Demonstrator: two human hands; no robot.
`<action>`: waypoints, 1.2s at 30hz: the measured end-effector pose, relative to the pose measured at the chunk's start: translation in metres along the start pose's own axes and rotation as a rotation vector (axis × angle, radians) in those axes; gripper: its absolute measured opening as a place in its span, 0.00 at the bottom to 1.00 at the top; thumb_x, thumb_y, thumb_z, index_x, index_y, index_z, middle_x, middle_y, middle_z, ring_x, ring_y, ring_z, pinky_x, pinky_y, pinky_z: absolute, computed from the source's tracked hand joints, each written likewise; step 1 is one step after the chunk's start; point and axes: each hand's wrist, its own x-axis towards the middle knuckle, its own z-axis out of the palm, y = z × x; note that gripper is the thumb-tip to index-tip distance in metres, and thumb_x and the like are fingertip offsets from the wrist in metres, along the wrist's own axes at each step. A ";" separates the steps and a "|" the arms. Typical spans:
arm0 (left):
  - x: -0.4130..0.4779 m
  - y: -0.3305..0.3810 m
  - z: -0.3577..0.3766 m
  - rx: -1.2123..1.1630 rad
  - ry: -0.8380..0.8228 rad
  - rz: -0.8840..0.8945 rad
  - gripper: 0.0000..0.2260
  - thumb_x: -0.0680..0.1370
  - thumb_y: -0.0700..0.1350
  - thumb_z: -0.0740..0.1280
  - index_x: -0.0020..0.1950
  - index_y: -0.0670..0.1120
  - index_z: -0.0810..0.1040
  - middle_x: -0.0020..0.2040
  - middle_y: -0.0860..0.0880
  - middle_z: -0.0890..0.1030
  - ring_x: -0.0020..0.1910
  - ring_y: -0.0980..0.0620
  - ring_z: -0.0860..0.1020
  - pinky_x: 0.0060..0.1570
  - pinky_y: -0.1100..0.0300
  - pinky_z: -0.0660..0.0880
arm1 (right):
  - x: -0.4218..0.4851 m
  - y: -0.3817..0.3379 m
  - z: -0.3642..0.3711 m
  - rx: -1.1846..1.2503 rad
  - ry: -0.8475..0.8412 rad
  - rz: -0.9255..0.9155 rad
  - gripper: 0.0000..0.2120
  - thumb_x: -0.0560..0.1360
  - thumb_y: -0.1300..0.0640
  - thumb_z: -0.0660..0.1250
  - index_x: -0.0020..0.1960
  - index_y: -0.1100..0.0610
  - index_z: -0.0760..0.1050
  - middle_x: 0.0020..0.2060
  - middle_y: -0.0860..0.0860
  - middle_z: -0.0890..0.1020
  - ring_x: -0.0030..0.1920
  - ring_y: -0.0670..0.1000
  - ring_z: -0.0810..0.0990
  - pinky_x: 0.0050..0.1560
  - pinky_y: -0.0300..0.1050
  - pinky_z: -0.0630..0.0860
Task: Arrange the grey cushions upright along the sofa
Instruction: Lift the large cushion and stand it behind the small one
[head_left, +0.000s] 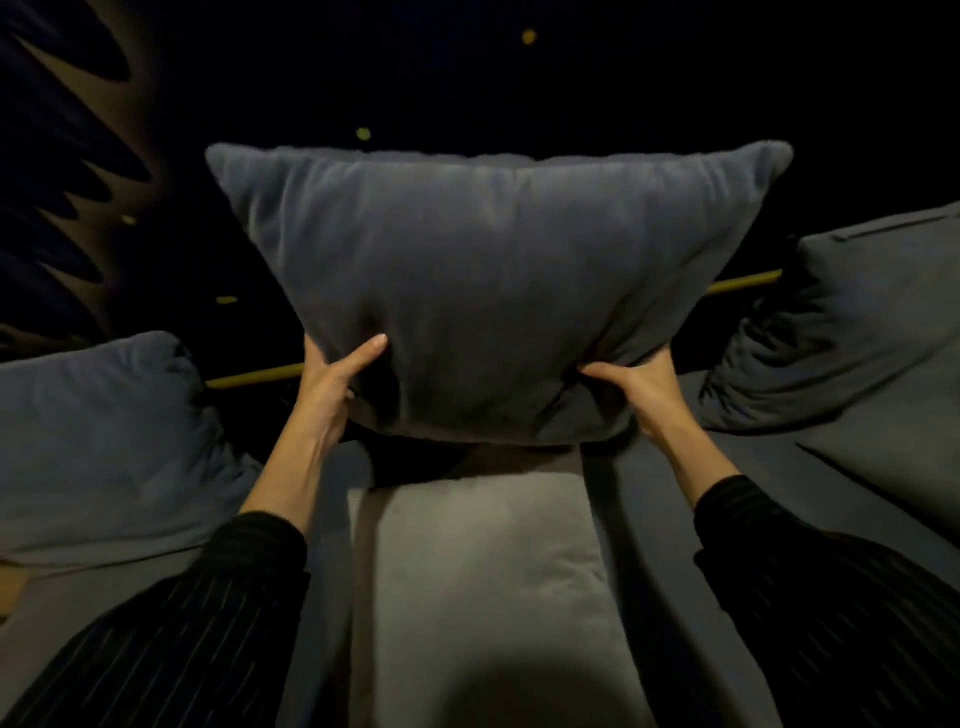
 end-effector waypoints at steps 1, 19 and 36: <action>0.002 -0.013 -0.015 -0.019 0.034 -0.017 0.38 0.68 0.41 0.76 0.75 0.51 0.65 0.71 0.50 0.76 0.69 0.50 0.75 0.72 0.42 0.68 | 0.007 0.005 0.014 -0.014 -0.024 0.013 0.48 0.60 0.69 0.80 0.74 0.58 0.62 0.69 0.52 0.73 0.67 0.50 0.73 0.68 0.47 0.71; -0.002 -0.191 -0.082 0.483 0.254 -0.509 0.47 0.68 0.52 0.78 0.79 0.44 0.55 0.78 0.44 0.62 0.77 0.43 0.63 0.73 0.50 0.65 | 0.010 0.156 0.045 -0.283 -0.144 0.460 0.48 0.66 0.50 0.78 0.78 0.55 0.55 0.75 0.53 0.67 0.72 0.55 0.69 0.71 0.52 0.69; -0.150 -0.233 -0.086 0.375 0.259 -0.821 0.31 0.68 0.37 0.78 0.64 0.40 0.64 0.60 0.43 0.74 0.64 0.40 0.74 0.61 0.46 0.74 | -0.158 0.212 -0.007 -0.411 -0.073 0.812 0.26 0.68 0.66 0.75 0.57 0.59 0.62 0.58 0.60 0.74 0.55 0.58 0.75 0.60 0.59 0.75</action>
